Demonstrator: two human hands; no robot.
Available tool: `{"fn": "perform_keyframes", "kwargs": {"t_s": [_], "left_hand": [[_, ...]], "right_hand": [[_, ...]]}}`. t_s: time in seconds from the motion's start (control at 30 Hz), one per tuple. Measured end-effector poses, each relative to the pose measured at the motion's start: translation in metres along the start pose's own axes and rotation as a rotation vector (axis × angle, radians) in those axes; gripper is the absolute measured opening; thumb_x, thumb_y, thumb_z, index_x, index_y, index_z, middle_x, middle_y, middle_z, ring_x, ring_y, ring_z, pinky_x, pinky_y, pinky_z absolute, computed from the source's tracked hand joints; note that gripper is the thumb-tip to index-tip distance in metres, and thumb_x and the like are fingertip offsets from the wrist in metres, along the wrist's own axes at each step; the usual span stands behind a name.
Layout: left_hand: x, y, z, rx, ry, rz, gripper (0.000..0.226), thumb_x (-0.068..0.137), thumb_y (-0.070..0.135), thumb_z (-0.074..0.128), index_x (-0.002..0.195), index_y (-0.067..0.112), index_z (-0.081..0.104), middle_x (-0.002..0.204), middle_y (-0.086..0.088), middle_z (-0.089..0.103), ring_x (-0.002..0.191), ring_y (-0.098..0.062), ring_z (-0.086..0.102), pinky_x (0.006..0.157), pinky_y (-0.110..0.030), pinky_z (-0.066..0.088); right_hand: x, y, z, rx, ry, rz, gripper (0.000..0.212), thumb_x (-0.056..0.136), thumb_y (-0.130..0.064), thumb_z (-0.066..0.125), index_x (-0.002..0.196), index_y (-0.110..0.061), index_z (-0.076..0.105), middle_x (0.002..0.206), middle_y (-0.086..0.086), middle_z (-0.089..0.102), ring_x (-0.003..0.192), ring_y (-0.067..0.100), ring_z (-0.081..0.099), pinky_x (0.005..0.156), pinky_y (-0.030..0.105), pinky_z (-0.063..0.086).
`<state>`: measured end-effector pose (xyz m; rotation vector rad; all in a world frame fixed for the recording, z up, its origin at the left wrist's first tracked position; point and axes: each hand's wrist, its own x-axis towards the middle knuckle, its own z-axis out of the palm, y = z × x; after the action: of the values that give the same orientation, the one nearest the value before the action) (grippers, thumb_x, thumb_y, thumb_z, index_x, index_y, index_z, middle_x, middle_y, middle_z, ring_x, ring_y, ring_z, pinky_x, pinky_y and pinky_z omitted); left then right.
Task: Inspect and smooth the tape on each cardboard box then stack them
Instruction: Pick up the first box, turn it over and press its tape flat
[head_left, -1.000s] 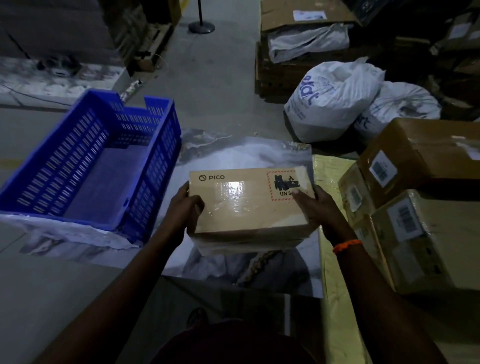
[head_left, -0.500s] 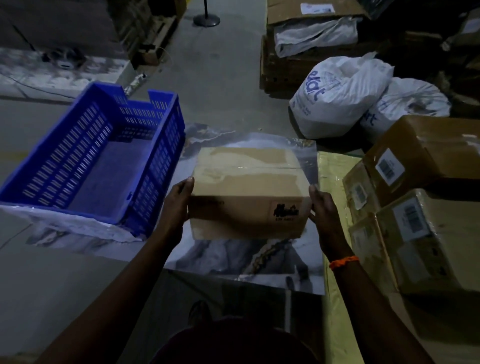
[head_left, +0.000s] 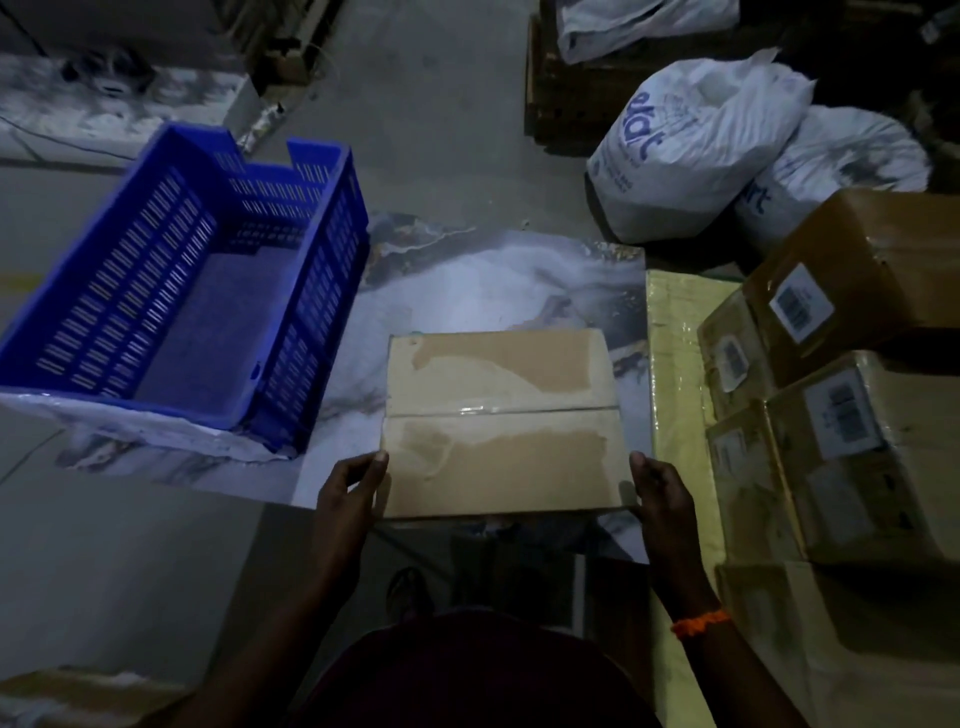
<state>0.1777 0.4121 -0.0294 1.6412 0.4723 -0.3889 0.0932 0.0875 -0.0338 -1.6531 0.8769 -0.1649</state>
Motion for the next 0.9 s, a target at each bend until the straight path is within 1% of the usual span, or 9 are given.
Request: {"fn": "perform_keyframes", "kwargs": {"t_s": [0.13, 0.23, 0.3, 0.47, 0.53, 0.63, 0.7, 0.8, 0.9], "left_hand": [[0.020, 0.011, 0.001, 0.036, 0.002, 0.023, 0.038, 0.092, 0.053, 0.065, 0.116, 0.024, 0.070, 0.115, 0.001, 0.073, 0.113, -0.021, 0.068, 0.094, -0.042, 0.056], [0.053, 0.033, 0.011, 0.159, -0.049, 0.128, 0.048, 0.093, 0.056, 0.065, 0.132, 0.029, 0.063, 0.128, 0.006, 0.067, 0.118, -0.016, 0.064, 0.098, -0.046, 0.054], [0.072, 0.052, 0.022, 0.181, -0.107, 0.132, 0.053, 0.095, 0.050, 0.065, 0.142, 0.027, 0.056, 0.132, 0.004, 0.063, 0.119, -0.017, 0.062, 0.091, -0.040, 0.056], [0.087, 0.084, 0.052, 0.150, -0.137, 0.081, 0.040, 0.101, 0.027, 0.062, 0.140, 0.017, 0.057, 0.119, 0.002, 0.060, 0.092, -0.003, 0.056, 0.069, -0.028, 0.046], [0.086, 0.087, 0.054, 0.143, -0.127, 0.136, 0.041, 0.100, 0.026, 0.064, 0.139, 0.015, 0.057, 0.122, 0.001, 0.062, 0.097, -0.006, 0.059, 0.073, -0.027, 0.048], [0.086, 0.093, 0.049, 0.075, -0.062, 0.189, 0.048, 0.095, 0.033, 0.070, 0.139, 0.019, 0.056, 0.133, 0.000, 0.063, 0.118, -0.018, 0.061, 0.092, -0.037, 0.053], [0.082, 0.098, 0.047, 0.029, -0.051, 0.209, 0.047, 0.094, 0.041, 0.070, 0.135, 0.022, 0.057, 0.134, 0.003, 0.062, 0.121, -0.016, 0.060, 0.096, -0.043, 0.052], [0.069, 0.106, 0.047, -0.069, -0.054, 0.249, 0.042, 0.096, 0.048, 0.065, 0.127, 0.022, 0.058, 0.130, 0.004, 0.061, 0.118, -0.013, 0.059, 0.092, -0.044, 0.053], [0.053, 0.104, 0.044, -0.127, -0.034, 0.259, 0.054, 0.091, 0.060, 0.062, 0.123, 0.016, 0.059, 0.128, -0.001, 0.063, 0.115, -0.015, 0.062, 0.090, -0.044, 0.055]], "right_hand": [[0.018, -0.007, -0.003, -0.020, -0.041, 0.010, 0.040, 0.088, -0.057, 0.064, 0.116, -0.028, 0.065, 0.115, -0.005, 0.069, 0.110, 0.018, 0.065, 0.096, 0.048, 0.056], [0.054, -0.030, 0.008, -0.019, -0.082, -0.005, 0.057, 0.090, -0.057, 0.068, 0.134, -0.022, 0.060, 0.128, 0.002, 0.066, 0.118, 0.020, 0.064, 0.094, 0.042, 0.057], [0.080, -0.047, 0.020, -0.027, -0.117, 0.010, 0.060, 0.090, -0.062, 0.070, 0.136, -0.024, 0.060, 0.132, 0.001, 0.065, 0.119, 0.019, 0.063, 0.098, 0.047, 0.056], [0.107, -0.079, 0.046, -0.119, -0.209, -0.034, 0.061, 0.095, -0.067, 0.056, 0.131, -0.019, 0.067, 0.124, -0.002, 0.067, 0.116, 0.019, 0.060, 0.103, 0.041, 0.047], [0.104, -0.087, 0.046, -0.126, -0.198, -0.082, 0.053, 0.097, -0.066, 0.054, 0.121, -0.021, 0.070, 0.114, -0.005, 0.069, 0.110, 0.018, 0.062, 0.097, 0.038, 0.048], [0.094, -0.097, 0.039, -0.051, -0.114, -0.135, 0.027, 0.100, -0.057, 0.057, 0.092, -0.032, 0.063, 0.091, -0.014, 0.063, 0.094, 0.015, 0.060, 0.080, 0.033, 0.045], [0.085, -0.101, 0.032, 0.005, -0.059, -0.179, 0.022, 0.101, -0.052, 0.058, 0.099, -0.031, 0.063, 0.096, -0.013, 0.065, 0.093, 0.009, 0.061, 0.079, 0.030, 0.045], [0.074, -0.097, 0.021, 0.091, 0.015, -0.197, 0.046, 0.095, -0.061, 0.062, 0.125, -0.026, 0.062, 0.122, -0.006, 0.068, 0.113, 0.015, 0.064, 0.096, 0.040, 0.053], [0.058, -0.086, 0.012, 0.170, 0.050, -0.210, 0.056, 0.084, -0.077, 0.063, 0.117, -0.032, 0.064, 0.122, -0.005, 0.069, 0.115, 0.016, 0.065, 0.100, 0.048, 0.055]]}}
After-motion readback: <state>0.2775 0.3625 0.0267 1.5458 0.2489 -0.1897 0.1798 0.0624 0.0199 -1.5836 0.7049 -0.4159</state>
